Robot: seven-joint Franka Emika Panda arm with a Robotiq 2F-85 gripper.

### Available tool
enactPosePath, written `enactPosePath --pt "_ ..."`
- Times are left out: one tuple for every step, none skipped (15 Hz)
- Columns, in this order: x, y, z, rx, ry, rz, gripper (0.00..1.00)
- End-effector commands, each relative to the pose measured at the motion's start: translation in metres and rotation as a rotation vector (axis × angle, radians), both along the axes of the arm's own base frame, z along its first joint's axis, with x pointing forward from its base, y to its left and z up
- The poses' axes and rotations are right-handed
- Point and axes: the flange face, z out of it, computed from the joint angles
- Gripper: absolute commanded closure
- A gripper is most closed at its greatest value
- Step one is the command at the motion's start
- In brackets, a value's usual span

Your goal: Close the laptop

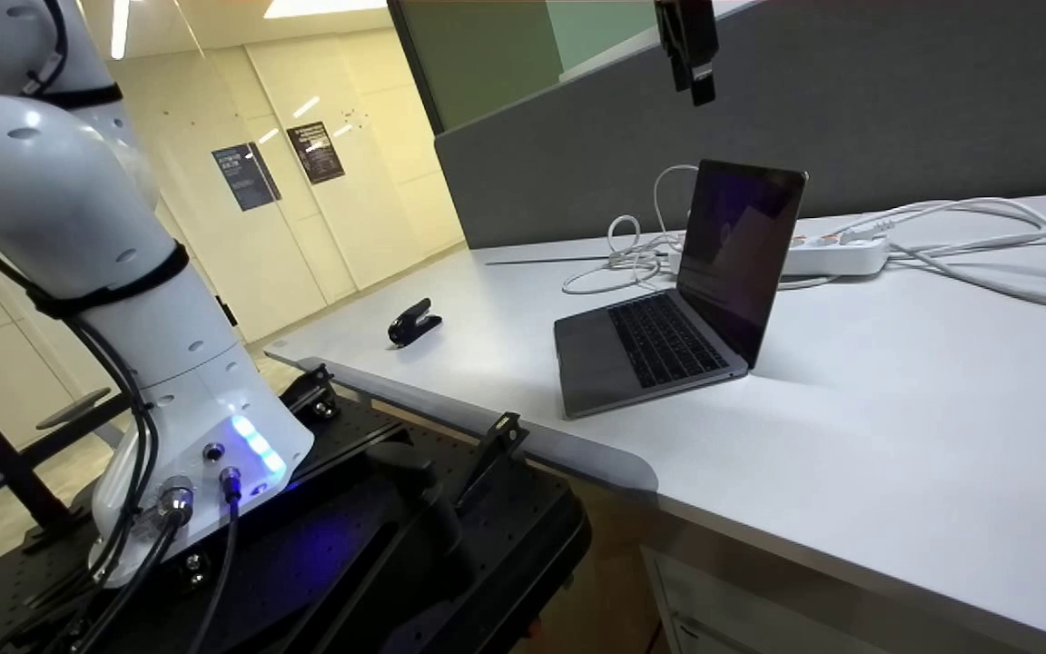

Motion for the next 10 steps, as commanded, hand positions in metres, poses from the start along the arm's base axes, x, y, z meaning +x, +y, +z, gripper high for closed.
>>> enactPosePath --pt "0.021 -0.018 0.000 0.030 0.075 0.095 0.00" --pt "0.023 -0.019 0.000 0.045 0.097 0.163 0.00" --pt "0.025 -0.022 -0.001 0.060 0.117 0.213 0.00" --pt "0.027 -0.026 0.001 0.052 0.134 0.205 0.00" --pt "0.019 -0.015 -0.006 0.055 0.101 0.172 0.00" --pt "0.021 -0.018 -0.005 0.055 0.113 0.184 0.00" --pt "0.023 -0.021 -0.005 0.055 0.118 0.191 0.00" --pt "0.023 -0.022 -0.005 0.053 0.119 0.194 0.00" --pt "0.024 -0.023 -0.005 0.052 0.120 0.197 0.00" --pt "0.024 -0.023 -0.005 0.051 0.121 0.198 0.00"
